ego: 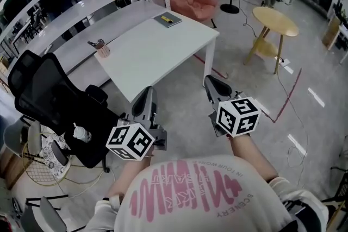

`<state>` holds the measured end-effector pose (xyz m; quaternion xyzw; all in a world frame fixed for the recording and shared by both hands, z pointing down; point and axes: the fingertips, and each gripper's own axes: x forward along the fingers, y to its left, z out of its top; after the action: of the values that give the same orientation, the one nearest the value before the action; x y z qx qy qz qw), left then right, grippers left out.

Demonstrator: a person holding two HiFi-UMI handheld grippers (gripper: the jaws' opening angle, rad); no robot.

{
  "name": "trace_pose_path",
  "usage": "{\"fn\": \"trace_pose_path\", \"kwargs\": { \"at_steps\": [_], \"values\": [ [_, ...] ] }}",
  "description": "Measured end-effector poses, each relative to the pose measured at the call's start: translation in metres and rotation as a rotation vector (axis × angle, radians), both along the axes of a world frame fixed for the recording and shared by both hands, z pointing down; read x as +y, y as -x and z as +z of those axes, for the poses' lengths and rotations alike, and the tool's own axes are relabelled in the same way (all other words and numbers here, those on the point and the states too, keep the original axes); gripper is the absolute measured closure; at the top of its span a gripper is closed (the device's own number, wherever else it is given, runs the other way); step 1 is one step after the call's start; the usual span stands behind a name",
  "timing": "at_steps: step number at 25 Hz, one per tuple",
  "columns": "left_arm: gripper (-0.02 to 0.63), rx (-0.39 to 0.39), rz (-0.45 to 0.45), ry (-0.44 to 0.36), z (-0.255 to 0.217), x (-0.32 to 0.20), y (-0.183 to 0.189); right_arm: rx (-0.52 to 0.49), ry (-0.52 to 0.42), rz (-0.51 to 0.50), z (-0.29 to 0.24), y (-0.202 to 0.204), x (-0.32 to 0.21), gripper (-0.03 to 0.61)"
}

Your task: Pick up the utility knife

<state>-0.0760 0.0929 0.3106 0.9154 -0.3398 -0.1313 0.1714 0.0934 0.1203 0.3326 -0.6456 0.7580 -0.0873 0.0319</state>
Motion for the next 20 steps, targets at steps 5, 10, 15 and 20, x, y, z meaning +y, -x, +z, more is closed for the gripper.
{"fn": "trace_pose_path", "kwargs": {
  "at_steps": [5,10,15,20],
  "values": [
    [0.590,-0.026,-0.020,0.059,0.021,-0.013,-0.002,-0.050,0.052,-0.011,0.025,-0.007,-0.013,0.561],
    [0.590,-0.044,0.001,0.069,0.022,-0.032,-0.015,-0.073,0.078,-0.007,0.036,-0.015,-0.029,0.561],
    [0.590,-0.059,0.039,0.063,0.030,-0.055,-0.035,-0.095,0.093,0.035,0.049,-0.038,-0.051,0.561],
    [0.591,-0.070,0.043,0.080,0.040,-0.100,-0.048,-0.094,0.106,0.041,0.053,-0.051,-0.092,0.561]
  ]
}}
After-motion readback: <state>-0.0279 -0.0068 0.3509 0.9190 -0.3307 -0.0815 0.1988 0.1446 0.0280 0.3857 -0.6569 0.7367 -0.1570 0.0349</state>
